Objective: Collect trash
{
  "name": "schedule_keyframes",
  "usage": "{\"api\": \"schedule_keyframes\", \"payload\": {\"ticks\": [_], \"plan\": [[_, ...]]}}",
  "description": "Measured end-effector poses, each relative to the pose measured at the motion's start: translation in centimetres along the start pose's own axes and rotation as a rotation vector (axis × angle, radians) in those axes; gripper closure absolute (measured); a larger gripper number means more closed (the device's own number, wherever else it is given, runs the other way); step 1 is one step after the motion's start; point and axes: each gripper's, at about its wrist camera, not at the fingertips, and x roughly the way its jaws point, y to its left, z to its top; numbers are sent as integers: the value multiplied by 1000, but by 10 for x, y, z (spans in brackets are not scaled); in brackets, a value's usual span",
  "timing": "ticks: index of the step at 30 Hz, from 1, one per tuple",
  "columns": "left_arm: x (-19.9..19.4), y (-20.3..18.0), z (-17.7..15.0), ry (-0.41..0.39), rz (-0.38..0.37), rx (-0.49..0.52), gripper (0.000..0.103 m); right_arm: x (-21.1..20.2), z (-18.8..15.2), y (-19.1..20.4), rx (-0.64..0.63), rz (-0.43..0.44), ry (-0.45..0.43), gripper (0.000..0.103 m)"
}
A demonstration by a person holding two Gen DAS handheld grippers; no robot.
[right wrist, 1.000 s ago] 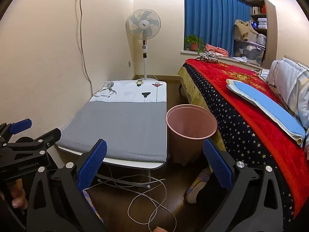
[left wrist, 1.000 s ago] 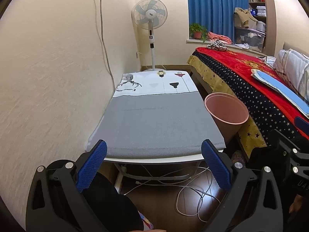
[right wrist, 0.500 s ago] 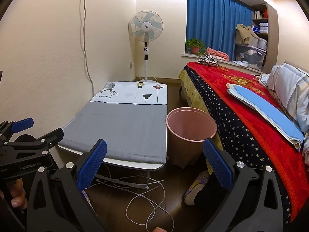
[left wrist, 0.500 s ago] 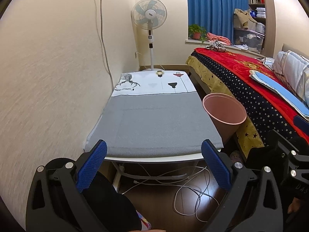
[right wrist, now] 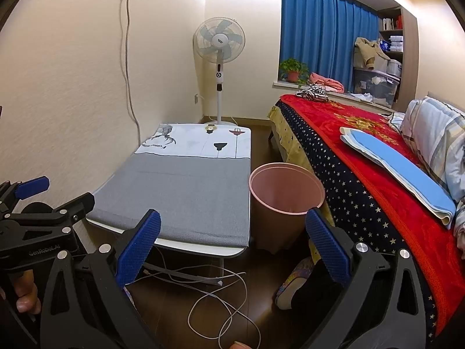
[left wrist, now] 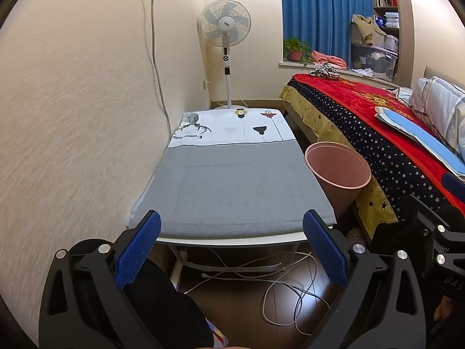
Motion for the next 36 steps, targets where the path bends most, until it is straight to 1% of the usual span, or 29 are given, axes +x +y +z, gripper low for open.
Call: {"api": "schedule_keyframes", "payload": {"ticks": [5, 13, 25, 36], "plan": [[-2, 0, 0, -10, -1, 6, 8, -1, 1, -2, 5, -2, -5, 5], [-5, 0, 0, -3, -4, 9, 8, -3, 1, -3, 8, -5, -12, 5], [-11, -2, 1, -36, 14, 17, 8, -3, 1, -1, 5, -1, -9, 5], [-12, -4, 0, -26, -2, 0, 8, -3, 2, 0, 9, -3, -10, 5]]}}
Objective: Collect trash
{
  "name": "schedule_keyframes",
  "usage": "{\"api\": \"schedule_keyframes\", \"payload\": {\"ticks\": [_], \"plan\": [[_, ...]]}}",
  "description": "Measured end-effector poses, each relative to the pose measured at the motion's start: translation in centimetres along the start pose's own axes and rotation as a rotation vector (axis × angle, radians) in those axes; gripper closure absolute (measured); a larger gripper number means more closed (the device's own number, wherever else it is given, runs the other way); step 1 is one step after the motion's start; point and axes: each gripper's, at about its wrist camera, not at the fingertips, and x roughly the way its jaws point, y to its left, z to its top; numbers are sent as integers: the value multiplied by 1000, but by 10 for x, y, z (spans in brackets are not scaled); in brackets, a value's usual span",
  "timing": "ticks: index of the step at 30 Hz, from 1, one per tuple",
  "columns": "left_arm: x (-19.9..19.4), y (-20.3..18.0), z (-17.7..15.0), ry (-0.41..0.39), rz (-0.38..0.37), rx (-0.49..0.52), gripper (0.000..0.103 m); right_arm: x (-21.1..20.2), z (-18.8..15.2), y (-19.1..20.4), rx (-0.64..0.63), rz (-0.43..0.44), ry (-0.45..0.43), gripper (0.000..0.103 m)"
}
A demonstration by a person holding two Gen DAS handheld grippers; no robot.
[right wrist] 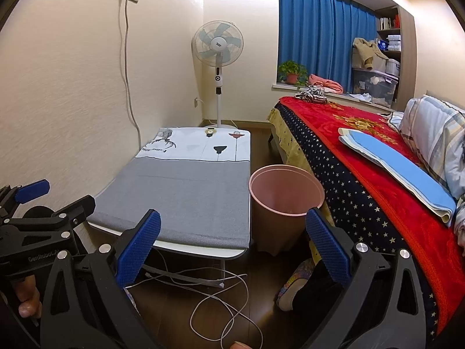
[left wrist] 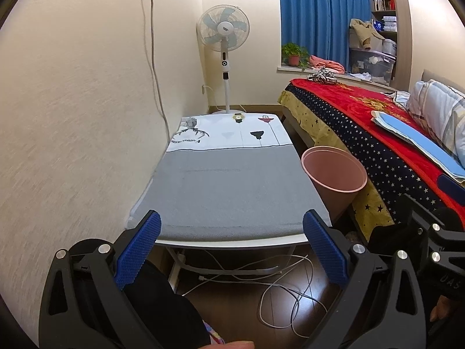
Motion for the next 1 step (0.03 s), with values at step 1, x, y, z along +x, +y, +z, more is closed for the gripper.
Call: {"api": "schedule_keyframes", "payload": {"ticks": [1], "plan": [[0, 0, 0, 0, 0, 1, 8, 0, 0, 0, 1, 0, 1, 5]]}}
